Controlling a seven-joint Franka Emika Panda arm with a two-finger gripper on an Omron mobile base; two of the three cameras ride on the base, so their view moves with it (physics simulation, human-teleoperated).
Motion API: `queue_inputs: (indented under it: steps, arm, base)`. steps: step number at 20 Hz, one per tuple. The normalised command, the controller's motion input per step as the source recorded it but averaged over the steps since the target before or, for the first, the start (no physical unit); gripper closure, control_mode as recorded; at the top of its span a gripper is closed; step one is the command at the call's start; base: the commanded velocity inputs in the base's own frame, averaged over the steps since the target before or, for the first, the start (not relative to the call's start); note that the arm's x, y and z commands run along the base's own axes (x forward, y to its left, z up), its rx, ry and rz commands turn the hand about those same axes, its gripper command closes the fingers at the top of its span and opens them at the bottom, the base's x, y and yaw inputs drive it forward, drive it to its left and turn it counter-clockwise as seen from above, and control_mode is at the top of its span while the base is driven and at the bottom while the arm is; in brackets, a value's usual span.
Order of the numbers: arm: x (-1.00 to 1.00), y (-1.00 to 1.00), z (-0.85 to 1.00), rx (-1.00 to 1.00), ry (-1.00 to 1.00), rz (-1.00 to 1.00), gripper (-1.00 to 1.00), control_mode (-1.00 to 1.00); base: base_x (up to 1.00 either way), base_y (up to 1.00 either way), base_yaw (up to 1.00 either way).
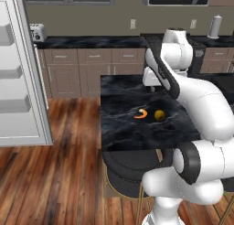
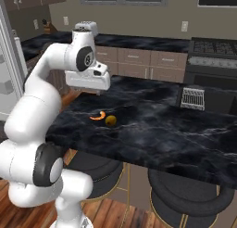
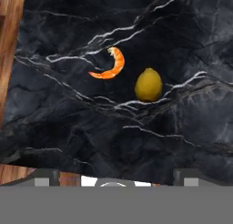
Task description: Open the fridge, remove the apple, lemon, and shrimp, and place them on any counter.
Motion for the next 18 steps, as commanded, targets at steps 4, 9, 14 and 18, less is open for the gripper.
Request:
queue_inputs:
  steps: [4,9,14,18]
  arm:
    - [-1.00,0.74,0.76,-0.05,-0.10,0.27,-1.00,-1.00]
    - [-1.00,0.38,0.70,0.00,-0.19,0.24,-1.00,-1.00]
    - [-0.66,0.00,0.19,0.00,-0.21,0.10,-1.00,-1.00]
    - [-0.59,0.00,0.00,0.00,-0.32,0.00,-1.00,-1.00]
  base:
    - [0.00,0.00,0.00]
    - [0.00,0.00,0.00]
    - [0.00,0.00,0.00]
    - [0.00,0.00,0.00]
